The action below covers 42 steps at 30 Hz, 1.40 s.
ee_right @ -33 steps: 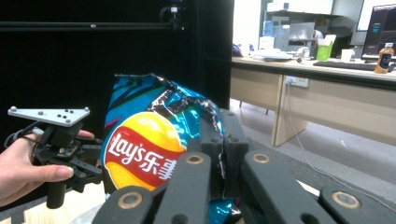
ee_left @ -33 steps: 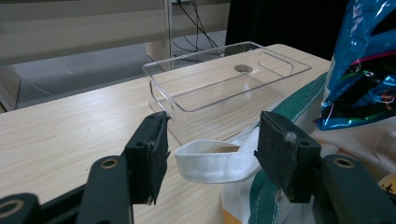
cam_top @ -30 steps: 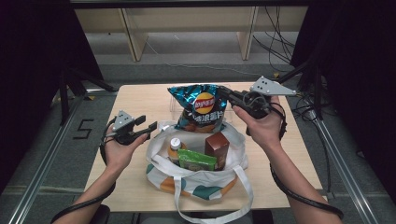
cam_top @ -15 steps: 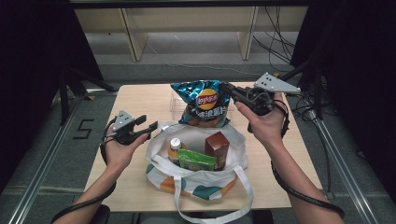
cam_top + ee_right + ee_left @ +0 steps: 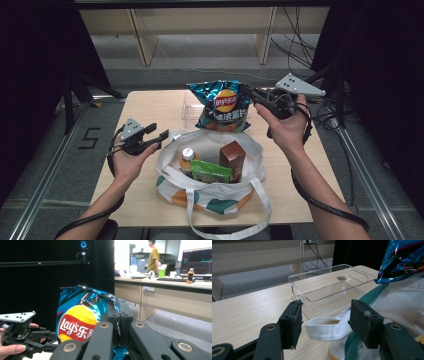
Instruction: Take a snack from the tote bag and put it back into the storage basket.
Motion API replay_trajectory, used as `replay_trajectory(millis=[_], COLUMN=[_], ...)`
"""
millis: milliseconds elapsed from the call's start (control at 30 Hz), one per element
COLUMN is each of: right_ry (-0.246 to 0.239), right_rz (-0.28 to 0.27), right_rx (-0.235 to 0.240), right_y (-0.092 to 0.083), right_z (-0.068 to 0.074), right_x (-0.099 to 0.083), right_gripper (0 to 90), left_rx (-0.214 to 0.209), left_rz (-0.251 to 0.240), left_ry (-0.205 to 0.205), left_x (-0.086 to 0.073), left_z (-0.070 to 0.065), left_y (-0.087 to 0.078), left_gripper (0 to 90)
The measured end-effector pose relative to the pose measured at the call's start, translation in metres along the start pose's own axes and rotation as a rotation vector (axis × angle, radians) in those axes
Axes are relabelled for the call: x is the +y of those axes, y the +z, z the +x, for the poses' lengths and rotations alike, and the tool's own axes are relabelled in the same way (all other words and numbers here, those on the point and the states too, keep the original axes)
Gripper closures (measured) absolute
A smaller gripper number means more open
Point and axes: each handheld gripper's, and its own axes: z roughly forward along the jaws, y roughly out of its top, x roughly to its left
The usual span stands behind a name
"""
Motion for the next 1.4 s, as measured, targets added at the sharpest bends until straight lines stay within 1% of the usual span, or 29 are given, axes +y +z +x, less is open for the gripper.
replay_trajectory(millis=[33,100,167,200,233,267,300,367,433,467,500,567,600,700,733,833,867,900,933,1000,1033,1067,1100,1133,1200,1267,1300,1333,1400], right_ry=[-0.01,0.016,0.017,0.006,0.011,0.022,-0.003,0.023,0.005,0.017,0.01,0.027,0.015,0.021,0.014,0.035,0.024,0.034,0.025,0.033,0.017,0.035,0.029,0.027,0.046,0.033,0.048,0.027,0.041], right_rz=[-0.001,-0.001,-0.01,-0.006,-0.011,-0.009,-0.01,-0.008,-0.015,-0.004,-0.013,-0.014,-0.011,-0.008,-0.019,-0.013,-0.013,-0.012,-0.018,-0.014,-0.019,-0.014,-0.003,-0.019,-0.011,-0.014,-0.012,-0.013,-0.007], right_rx=[-0.004,-0.014,-0.018,-0.02,-0.023,-0.027,-0.03,-0.038,-0.043,-0.048,-0.051,-0.056,-0.056,-0.065,-0.075,-0.084,-0.083,-0.084,-0.089,-0.094,-0.094,-0.098,-0.099,-0.1,-0.104,-0.11,-0.11,-0.11,-0.111], right_y=[0.0,0.0,0.001,0.002,0.002,0.002,0.003,0.004,0.005,0.005,0.006,0.006,0.007,0.009,0.01,0.011,0.012,0.012,0.013,0.014,0.015,0.016,0.016,0.017,0.018,0.02,0.02,0.022,0.023], right_z=[-0.002,-0.002,-0.004,-0.005,-0.006,-0.006,-0.008,-0.009,-0.012,-0.013,-0.014,-0.015,-0.016,-0.018,-0.019,-0.021,-0.023,-0.023,-0.024,-0.024,-0.026,-0.025,-0.026,-0.026,-0.027,-0.029,-0.028,-0.03,-0.031], right_x=[0.0,0.0,0.0,0.001,0.002,0.002,0.003,0.004,0.005,0.006,0.006,0.007,0.007,0.008,0.007,0.007,0.007,0.007,0.006,0.006,0.006,0.005,0.005,0.005,0.005,0.005,0.005,0.006,0.006], right_gripper=[90.0,90.0,90.0,90.0,90.0,90.0,90.0,90.0,90.0,90.0,90.0,90.0,90.0,90.0,90.0,90.0,90.0,90.0,90.0,90.0,90.0,90.0,90.0,90.0,90.0,90.0,90.0,90.0,90.0], left_rx=[0.0,0.004,0.009,0.011,-0.001,0.004,0.005,0.013,0.014,0.014,0.014,0.015,0.015,0.017,0.018,0.019,0.019,0.02,0.019,0.019,0.019,0.019,0.019,0.017,0.019,0.019,0.019,0.019,0.019], left_rz=[0.001,0.001,-0.001,0.0,-0.012,-0.008,-0.009,-0.003,-0.003,-0.003,-0.003,-0.004,-0.005,-0.002,-0.003,-0.006,-0.006,-0.006,-0.007,-0.007,-0.007,-0.008,-0.012,-0.011,-0.009,-0.01,-0.01,-0.008,-0.01], left_ry=[0.008,-0.003,-0.011,-0.011,0.003,0.0,-0.004,-0.012,-0.011,-0.005,-0.004,-0.015,-0.014,-0.008,-0.01,-0.01,-0.009,-0.012,-0.011,-0.009,-0.011,-0.013,-0.013,-0.013,-0.015,-0.016,-0.016,-0.017,-0.02], left_x=[0.0,0.0,0.0,0.0,0.0,0.0,0.0,0.0,0.0,0.0,0.0,0.0,0.0,0.0,0.0,0.0,0.0,0.0,0.0,0.0,0.0,0.0,0.0,0.0,0.0,0.0,0.0,0.0,-0.001], left_z=[0.001,0.0,0.0,0.0,0.002,0.002,0.002,0.001,0.002,0.002,0.002,0.002,0.002,0.002,0.002,0.003,0.003,0.003,0.003,0.003,0.003,0.003,0.003,0.003,0.003,0.003,0.003,0.003,0.003], left_y=[0.0,0.0,0.0,-0.001,0.001,0.0,0.0,-0.001,-0.001,-0.001,-0.001,-0.001,-0.001,-0.002,-0.002,-0.002,-0.002,-0.002,-0.002,-0.002,-0.002,-0.002,-0.002,-0.002,-0.002,-0.002,-0.002,-0.002,-0.002], left_gripper=[42.6,42.7,42.8,42.8,42.8,42.7,42.7,42.7,42.7,42.7,42.7,42.6,42.6,42.6,42.6,42.6,42.6,42.6,42.6,42.6,42.6,42.6,42.5,42.5,42.5,42.5,42.5,42.5,42.5])
